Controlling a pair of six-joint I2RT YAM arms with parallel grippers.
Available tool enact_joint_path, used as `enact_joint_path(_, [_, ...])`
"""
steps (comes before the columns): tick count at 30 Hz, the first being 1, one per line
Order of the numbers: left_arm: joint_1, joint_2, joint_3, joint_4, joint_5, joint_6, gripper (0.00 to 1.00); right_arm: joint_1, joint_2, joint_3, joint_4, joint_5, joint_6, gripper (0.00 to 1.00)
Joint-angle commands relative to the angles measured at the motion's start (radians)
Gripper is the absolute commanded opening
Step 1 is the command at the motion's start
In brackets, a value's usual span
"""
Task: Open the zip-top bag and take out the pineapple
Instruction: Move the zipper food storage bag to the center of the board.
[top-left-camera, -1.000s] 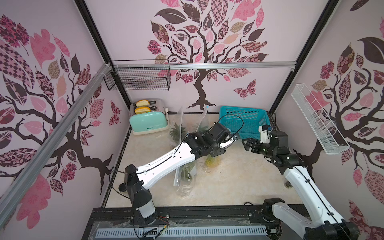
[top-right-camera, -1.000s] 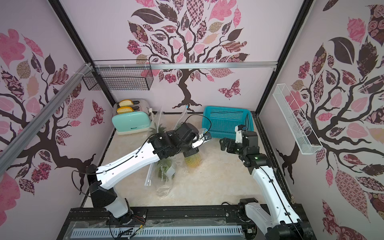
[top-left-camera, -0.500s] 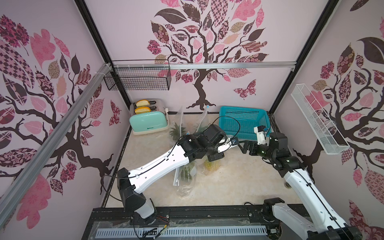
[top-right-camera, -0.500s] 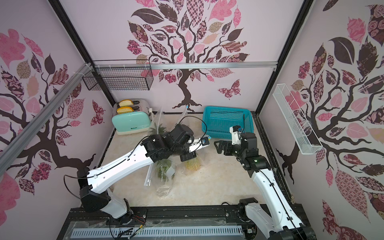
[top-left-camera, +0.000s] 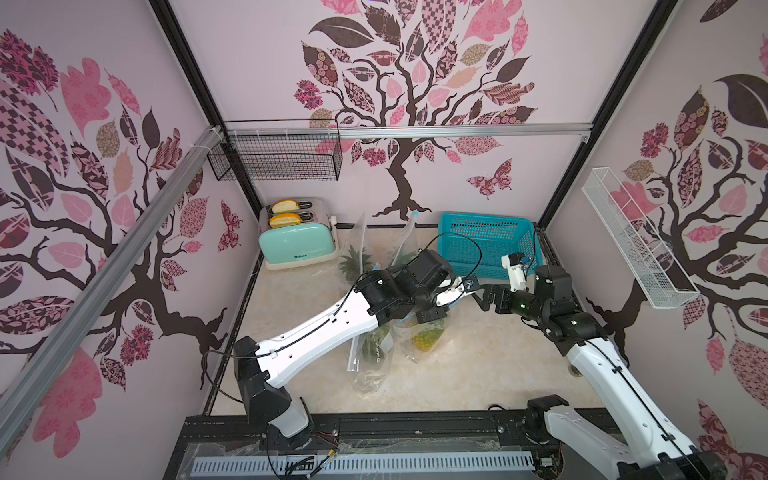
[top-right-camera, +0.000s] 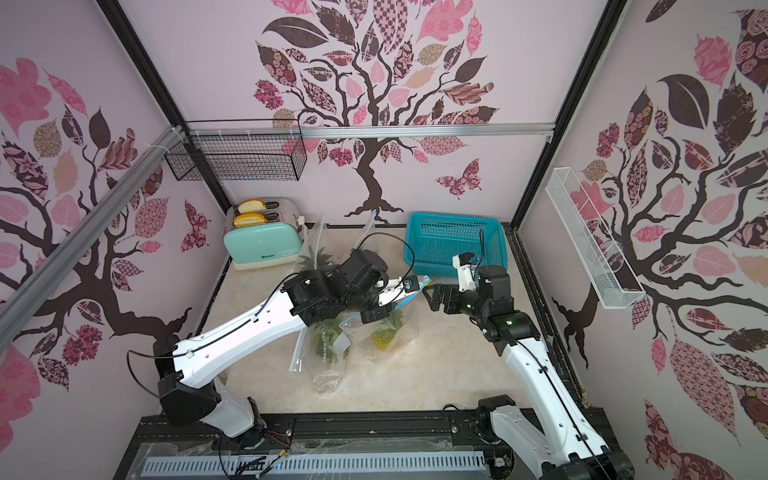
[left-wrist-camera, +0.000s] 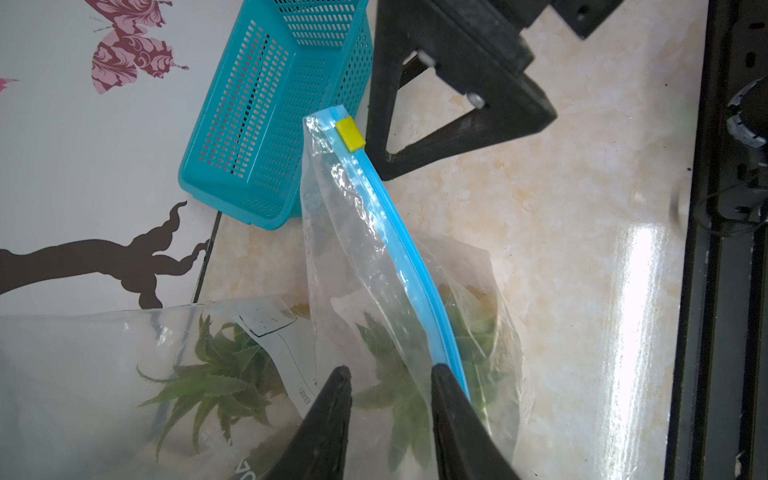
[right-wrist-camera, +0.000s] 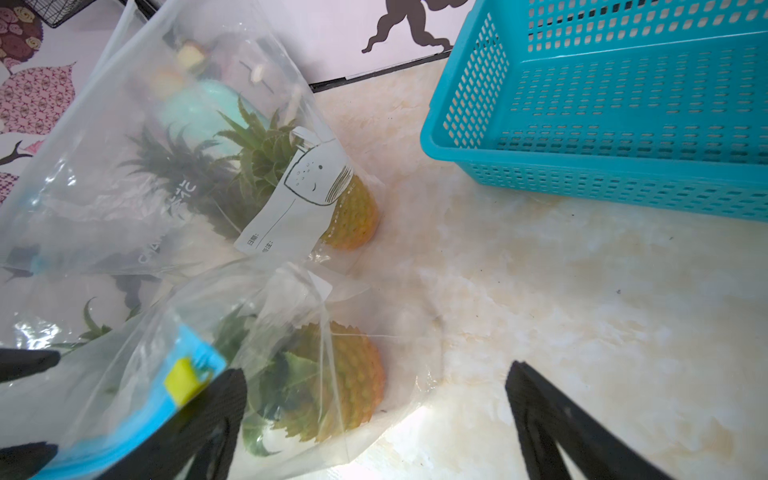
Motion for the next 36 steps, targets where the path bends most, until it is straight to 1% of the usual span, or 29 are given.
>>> enact_joint_path(1, [-0.007, -0.009, 0.029, 0.019, -0.005, -0.002, 0.39, 0.021, -0.012, 0.036, -0.014, -0.044, -0.013, 1.00])
enact_joint_path(6, [-0.013, -0.001, 0.053, 0.026, 0.009, 0.003, 0.41, 0.025, -0.032, 0.041, 0.011, -0.119, 0.012, 0.99])
enact_joint_path(9, [-0.017, 0.010, 0.068, 0.030, 0.032, 0.008, 0.44, 0.025, -0.036, 0.041, 0.020, -0.128, 0.020, 1.00])
enact_joint_path(15, [-0.026, 0.041, 0.083, 0.032, 0.028, 0.013, 0.44, 0.025, -0.022, 0.036, 0.027, -0.125, 0.026, 1.00])
enact_joint_path(17, [-0.026, 0.045, 0.083, 0.046, 0.016, 0.013, 0.44, 0.026, -0.030, 0.042, 0.011, -0.098, 0.027, 1.00])
enact_joint_path(21, [-0.026, 0.050, 0.089, 0.073, -0.019, 0.018, 0.45, 0.026, -0.093, 0.046, -0.007, -0.031, 0.038, 1.00])
enact_joint_path(26, [-0.027, 0.063, 0.116, 0.070, 0.018, 0.014, 0.46, 0.026, -0.125, 0.050, -0.002, -0.046, 0.077, 1.00])
enact_joint_path(27, [-0.028, 0.069, 0.119, 0.066, 0.018, 0.013, 0.46, 0.025, -0.123, 0.054, 0.003, -0.046, 0.091, 0.98])
enact_joint_path(28, [-0.031, 0.072, 0.122, 0.063, 0.016, 0.015, 0.46, 0.027, -0.119, 0.059, 0.008, -0.051, 0.106, 0.94])
enact_joint_path(33, [-0.035, 0.067, 0.102, 0.072, -0.014, 0.014, 0.46, 0.026, -0.058, 0.071, 0.059, -0.146, 0.218, 0.62])
enact_joint_path(35, [-0.035, 0.048, 0.077, 0.093, -0.023, 0.011, 0.46, 0.027, -0.036, 0.073, 0.074, -0.174, 0.248, 0.50])
enact_joint_path(36, [-0.035, 0.037, 0.064, 0.104, -0.027, 0.010, 0.46, 0.027, -0.031, 0.067, 0.090, -0.184, 0.264, 0.46])
